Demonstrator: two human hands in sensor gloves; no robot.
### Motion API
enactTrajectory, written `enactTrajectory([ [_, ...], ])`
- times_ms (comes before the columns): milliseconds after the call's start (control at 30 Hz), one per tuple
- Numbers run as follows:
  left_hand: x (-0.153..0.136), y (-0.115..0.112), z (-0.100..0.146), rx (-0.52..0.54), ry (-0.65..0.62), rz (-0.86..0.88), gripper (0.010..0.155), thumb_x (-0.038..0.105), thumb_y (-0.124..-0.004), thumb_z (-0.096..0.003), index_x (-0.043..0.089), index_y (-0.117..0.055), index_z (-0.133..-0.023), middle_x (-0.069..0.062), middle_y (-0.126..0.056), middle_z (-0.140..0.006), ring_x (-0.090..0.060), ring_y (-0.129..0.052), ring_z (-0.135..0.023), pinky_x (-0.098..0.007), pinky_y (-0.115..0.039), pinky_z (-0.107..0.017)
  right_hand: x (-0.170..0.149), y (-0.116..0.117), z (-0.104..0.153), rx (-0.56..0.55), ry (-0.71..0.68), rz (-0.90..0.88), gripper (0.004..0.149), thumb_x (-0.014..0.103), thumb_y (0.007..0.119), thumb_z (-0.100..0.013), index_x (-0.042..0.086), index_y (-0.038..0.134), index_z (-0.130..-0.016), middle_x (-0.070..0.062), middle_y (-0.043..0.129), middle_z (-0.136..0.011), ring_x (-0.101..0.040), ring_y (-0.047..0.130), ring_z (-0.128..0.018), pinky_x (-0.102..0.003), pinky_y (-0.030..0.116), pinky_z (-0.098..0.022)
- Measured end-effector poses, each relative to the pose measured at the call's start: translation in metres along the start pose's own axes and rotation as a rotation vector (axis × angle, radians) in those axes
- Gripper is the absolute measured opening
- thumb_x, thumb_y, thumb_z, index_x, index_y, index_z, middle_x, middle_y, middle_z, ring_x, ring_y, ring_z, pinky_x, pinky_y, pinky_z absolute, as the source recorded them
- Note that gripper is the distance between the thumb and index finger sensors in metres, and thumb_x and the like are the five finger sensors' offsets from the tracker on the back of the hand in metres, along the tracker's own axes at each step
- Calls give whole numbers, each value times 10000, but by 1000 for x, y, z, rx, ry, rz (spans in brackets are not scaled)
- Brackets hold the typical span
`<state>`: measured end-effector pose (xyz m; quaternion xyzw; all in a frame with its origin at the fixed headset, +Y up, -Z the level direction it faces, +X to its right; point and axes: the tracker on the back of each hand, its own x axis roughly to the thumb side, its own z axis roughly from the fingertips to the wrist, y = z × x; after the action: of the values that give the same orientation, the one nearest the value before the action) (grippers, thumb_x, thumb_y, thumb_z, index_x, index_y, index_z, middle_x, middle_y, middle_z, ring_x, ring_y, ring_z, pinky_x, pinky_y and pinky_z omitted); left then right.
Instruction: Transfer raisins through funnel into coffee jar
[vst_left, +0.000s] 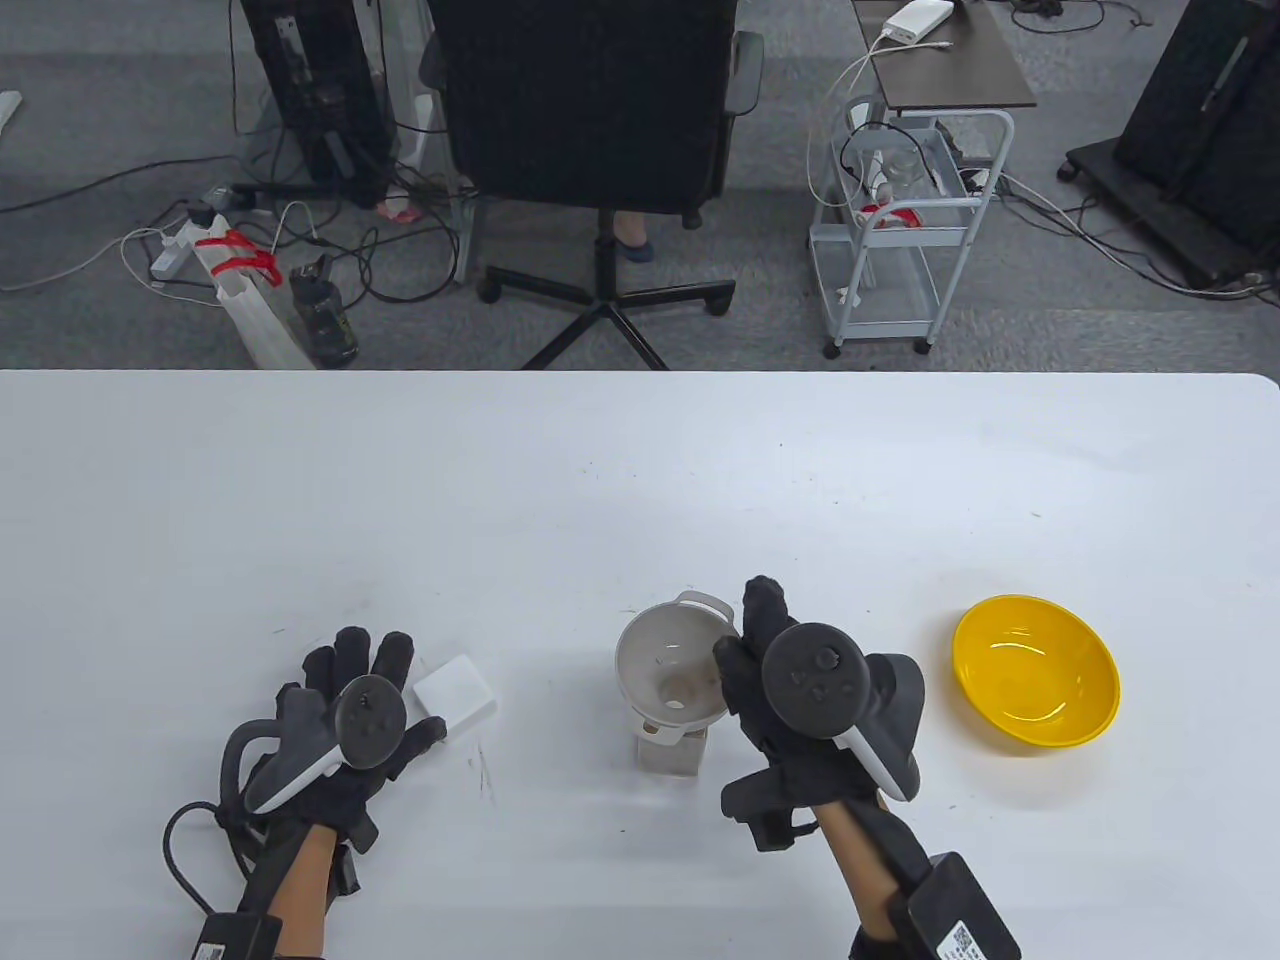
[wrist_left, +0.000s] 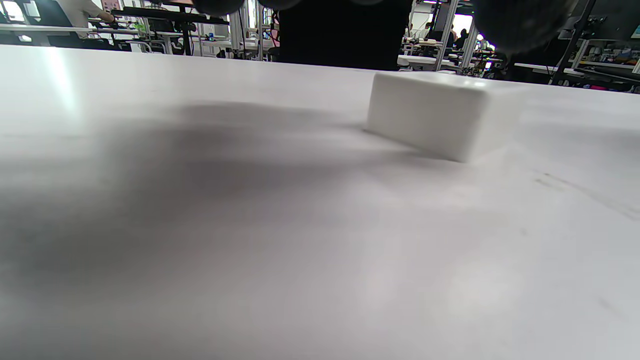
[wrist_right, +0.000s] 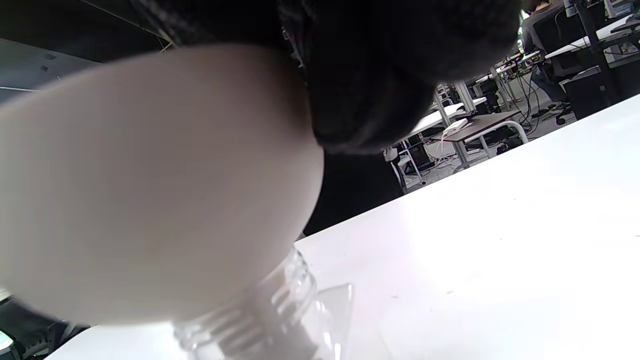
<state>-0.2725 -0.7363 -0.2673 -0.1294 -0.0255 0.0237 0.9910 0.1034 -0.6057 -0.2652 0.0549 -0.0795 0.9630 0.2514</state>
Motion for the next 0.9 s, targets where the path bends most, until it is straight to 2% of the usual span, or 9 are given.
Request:
enactTrajectory([
  [267,0,0,-1,5,-6,5,867,678,-606,-588,274,-189,-1232,-223,-236,-1322,-548,-343,-1164,-721,-386,-755,5,2,-2,-14,-14,36,547,210,840,-598,-49,614,-1024,-257,890,-737,-242,978,-395,-254,860,-303],
  [367,0,0,-1,1,-4,3,866,678,-605,-589,272,-190,-1232,-224,-235,-1322,-548,-344,-1163,-721,-387,-755,6,-6,0,-44,-26,12,536,211,841,-597,-40,625,-1018,-256,890,-734,-241,977,-393,-253,859,-304],
  [533,0,0,0,-1,-2,5,864,679,-604,-589,274,-192,-1231,-223,-237,-1322,-547,-345,-1164,-720,-388,-755,1,-32,8,-121,-33,-47,525,212,839,-599,-31,631,-1014,-253,890,-737,-239,977,-396,-252,860,-304],
  [733,0,0,-1,1,-5,4,867,680,-605,-586,275,-192,-1231,-225,-238,-1322,-548,-345,-1164,-721,-388,-754,-31,-69,18,-216,49,-128,521,211,836,-601,-25,628,-1017,-256,885,-744,-245,976,-404,-257,860,-312],
  [900,0,-1,-1,-1,-3,2,865,678,-605,-588,274,-193,-1231,-224,-237,-1321,-548,-345,-1163,-721,-388,-754,-91,-95,24,-313,229,-187,517,208,834,-603,-19,625,-1019,-258,881,-750,-250,975,-411,-261,859,-317],
])
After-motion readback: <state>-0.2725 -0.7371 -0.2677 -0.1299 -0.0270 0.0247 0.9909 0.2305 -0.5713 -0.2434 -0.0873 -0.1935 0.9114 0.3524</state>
